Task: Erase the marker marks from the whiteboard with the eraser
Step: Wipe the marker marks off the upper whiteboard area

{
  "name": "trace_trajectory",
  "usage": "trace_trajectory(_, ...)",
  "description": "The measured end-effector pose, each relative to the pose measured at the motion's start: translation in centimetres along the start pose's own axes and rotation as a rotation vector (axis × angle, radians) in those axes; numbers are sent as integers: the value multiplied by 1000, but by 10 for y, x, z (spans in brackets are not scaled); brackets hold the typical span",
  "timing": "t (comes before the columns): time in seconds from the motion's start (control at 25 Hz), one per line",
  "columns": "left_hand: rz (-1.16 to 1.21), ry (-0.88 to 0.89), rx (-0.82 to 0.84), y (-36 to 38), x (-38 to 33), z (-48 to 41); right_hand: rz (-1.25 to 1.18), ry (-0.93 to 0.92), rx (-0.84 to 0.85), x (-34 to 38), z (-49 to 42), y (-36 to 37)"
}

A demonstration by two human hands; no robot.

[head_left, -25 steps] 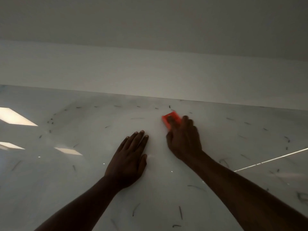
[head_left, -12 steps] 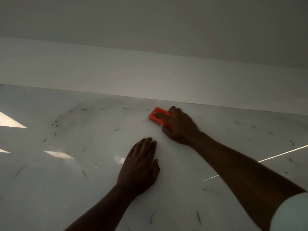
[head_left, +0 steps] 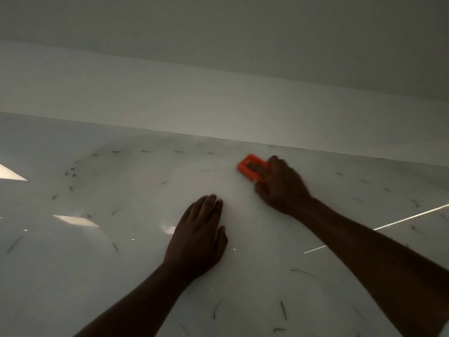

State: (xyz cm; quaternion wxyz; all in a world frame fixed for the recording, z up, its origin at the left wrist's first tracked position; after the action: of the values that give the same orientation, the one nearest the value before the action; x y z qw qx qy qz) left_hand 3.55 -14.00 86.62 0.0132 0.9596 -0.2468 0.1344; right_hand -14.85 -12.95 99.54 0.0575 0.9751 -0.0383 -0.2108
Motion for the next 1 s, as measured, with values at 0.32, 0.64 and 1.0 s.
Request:
trace_trajectory(0.32,-47,34,-94,4,-3,-1,-16,574,-28,6,13,0)
trace_trajectory(0.64,45,2,-61,-50,39,52,24,170,-50,60,8,-5)
trace_trajectory(1.0,-59,-477,-213,-101,168,165,-166,-186,-72,273,38,-27)
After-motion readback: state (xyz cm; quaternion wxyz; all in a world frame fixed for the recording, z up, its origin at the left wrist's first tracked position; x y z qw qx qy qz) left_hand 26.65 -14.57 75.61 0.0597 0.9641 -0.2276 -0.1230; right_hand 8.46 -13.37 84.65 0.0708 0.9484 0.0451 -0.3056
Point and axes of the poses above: each hand's wrist, its own z-axis away from the middle knuckle, its own y-axis out of the palm, x = y × z, the point moved 7 cm from there along -z, towards the middle knuckle, and after that the axes turned 10 degrees about z, right-handed, at the moved point
